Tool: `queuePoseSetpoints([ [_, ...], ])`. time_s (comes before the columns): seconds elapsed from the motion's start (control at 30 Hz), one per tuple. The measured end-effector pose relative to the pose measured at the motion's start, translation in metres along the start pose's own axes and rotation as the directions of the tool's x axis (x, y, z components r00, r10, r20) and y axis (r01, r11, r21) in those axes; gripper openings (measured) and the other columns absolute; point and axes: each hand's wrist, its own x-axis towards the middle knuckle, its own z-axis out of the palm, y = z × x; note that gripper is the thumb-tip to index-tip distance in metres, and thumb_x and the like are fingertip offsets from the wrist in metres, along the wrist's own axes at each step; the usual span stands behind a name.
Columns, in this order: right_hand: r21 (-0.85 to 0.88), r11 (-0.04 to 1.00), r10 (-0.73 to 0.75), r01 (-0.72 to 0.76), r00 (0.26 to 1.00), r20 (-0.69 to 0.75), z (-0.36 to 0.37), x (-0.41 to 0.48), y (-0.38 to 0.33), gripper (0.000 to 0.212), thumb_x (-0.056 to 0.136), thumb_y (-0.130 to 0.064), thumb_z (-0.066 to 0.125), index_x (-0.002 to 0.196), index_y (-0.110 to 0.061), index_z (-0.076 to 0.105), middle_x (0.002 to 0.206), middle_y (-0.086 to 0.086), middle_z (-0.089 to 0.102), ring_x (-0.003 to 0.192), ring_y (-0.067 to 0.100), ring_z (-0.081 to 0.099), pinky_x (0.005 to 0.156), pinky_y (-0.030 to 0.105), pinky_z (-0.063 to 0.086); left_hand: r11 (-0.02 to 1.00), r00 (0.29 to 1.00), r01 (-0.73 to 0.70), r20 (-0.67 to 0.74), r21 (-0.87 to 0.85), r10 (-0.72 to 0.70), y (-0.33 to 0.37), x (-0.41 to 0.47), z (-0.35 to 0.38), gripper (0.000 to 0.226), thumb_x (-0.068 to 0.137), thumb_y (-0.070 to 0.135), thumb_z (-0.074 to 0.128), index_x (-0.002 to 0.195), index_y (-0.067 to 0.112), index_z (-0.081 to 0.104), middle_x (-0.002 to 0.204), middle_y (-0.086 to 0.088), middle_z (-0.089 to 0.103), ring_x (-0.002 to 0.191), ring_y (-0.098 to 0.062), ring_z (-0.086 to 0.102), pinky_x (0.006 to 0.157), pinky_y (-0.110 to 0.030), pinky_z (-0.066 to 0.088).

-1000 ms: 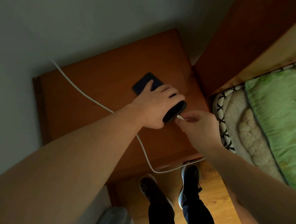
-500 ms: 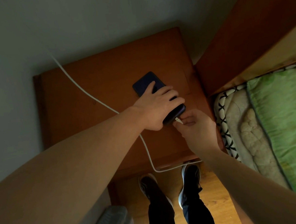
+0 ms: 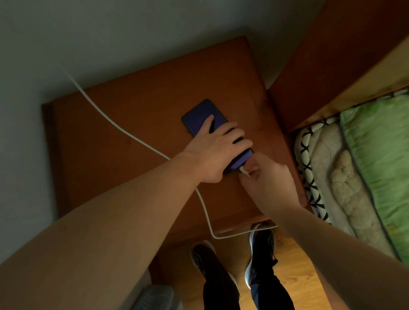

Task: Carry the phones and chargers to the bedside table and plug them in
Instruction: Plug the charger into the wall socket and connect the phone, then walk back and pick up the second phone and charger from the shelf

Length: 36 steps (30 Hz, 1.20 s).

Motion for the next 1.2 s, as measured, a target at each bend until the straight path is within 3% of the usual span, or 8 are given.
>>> queuePoseSetpoints([
  [0.13,-0.101,0.992,-0.069,0.069,0.998,0.009,0.003,0.001,0.003,0.024,0.079,-0.014,0.069,0.074,-0.022,0.046,0.071,-0.008,0.049,0.06,0.015,0.049,0.051,0.028,0.036,1.0,1.0,-0.003,-0.01,0.015,0.003,0.001,0.001,0.003,0.086,0.075,0.017,0.075,0.147,0.027,0.029,0.154,-0.006,0.028,0.147,-0.028,0.011,0.113,-0.065,0.006],
  [0.37,-0.05,0.998,-0.038,0.04,0.999,0.035,0.007,0.0,0.007,0.017,0.078,-0.015,0.072,0.08,-0.015,0.056,0.081,-0.002,0.055,0.069,0.019,0.054,0.055,0.034,0.046,0.999,1.0,0.016,0.009,0.04,-0.016,0.001,0.001,0.008,0.086,0.078,0.019,0.073,0.148,0.028,0.025,0.157,-0.007,0.021,0.148,-0.027,0.007,0.115,-0.062,0.004],
  [0.53,-0.144,0.989,-0.033,0.04,0.998,0.051,-0.012,-0.007,0.005,0.026,0.076,-0.038,0.07,0.093,-0.025,0.054,0.095,-0.006,0.052,0.076,0.018,0.056,0.06,0.037,0.051,0.987,0.991,0.131,0.02,-0.097,-0.13,0.004,-0.018,0.001,0.097,0.076,0.031,0.073,0.153,0.031,0.014,0.161,-0.003,0.015,0.148,-0.025,0.006,0.116,-0.056,0.008],
  [0.67,-0.183,0.981,-0.058,0.071,0.995,0.076,-0.077,-0.022,0.001,0.028,0.078,-0.046,0.064,0.098,-0.029,0.057,0.1,-0.009,0.048,0.073,0.018,0.057,0.058,0.03,0.045,0.949,0.969,0.247,0.027,-0.194,-0.247,0.009,-0.058,-0.041,0.07,0.084,0.038,0.059,0.147,0.028,0.031,0.152,-0.002,0.033,0.14,-0.024,0.027,0.11,-0.044,0.027],
  [0.8,-0.258,0.965,-0.042,0.051,0.998,0.043,-0.176,-0.04,-0.023,0.026,0.082,-0.043,0.061,0.102,-0.027,0.06,0.104,-0.004,0.055,0.089,0.021,0.061,0.067,0.029,0.045,0.95,0.969,0.246,0.04,-0.195,-0.243,0.035,-0.084,-0.131,0.039,0.088,0.038,0.051,0.126,0.028,0.054,0.123,0.002,0.058,0.115,-0.022,0.052,0.09,-0.035,0.042],
  [1.0,-0.328,0.935,0.04,-0.134,0.96,-0.276,-0.316,-0.105,-0.062,0.044,0.086,-0.055,0.054,0.118,-0.024,0.059,0.116,0.0,0.061,0.102,0.024,0.061,0.08,0.035,0.05,0.995,0.961,-0.002,-0.275,-0.1,-0.026,0.11,-0.093,-0.261,0.035,0.086,0.046,0.048,0.115,0.029,0.059,0.104,0.007,0.064,0.097,-0.016,0.057,0.083,-0.036,0.044],
  [1.2,-0.199,0.868,0.257,-0.455,0.754,-0.605,-0.417,-0.254,-0.056,0.052,0.084,-0.057,0.054,0.123,-0.024,0.057,0.126,0.007,0.059,0.114,0.029,0.056,0.089,0.041,0.047,0.968,0.926,-0.251,-0.296,-0.016,0.235,0.233,-0.088,-0.358,0.041,0.087,0.048,0.053,0.122,0.027,0.059,0.115,0.0,0.062,0.11,-0.023,0.055,0.092,-0.041,0.046],
])
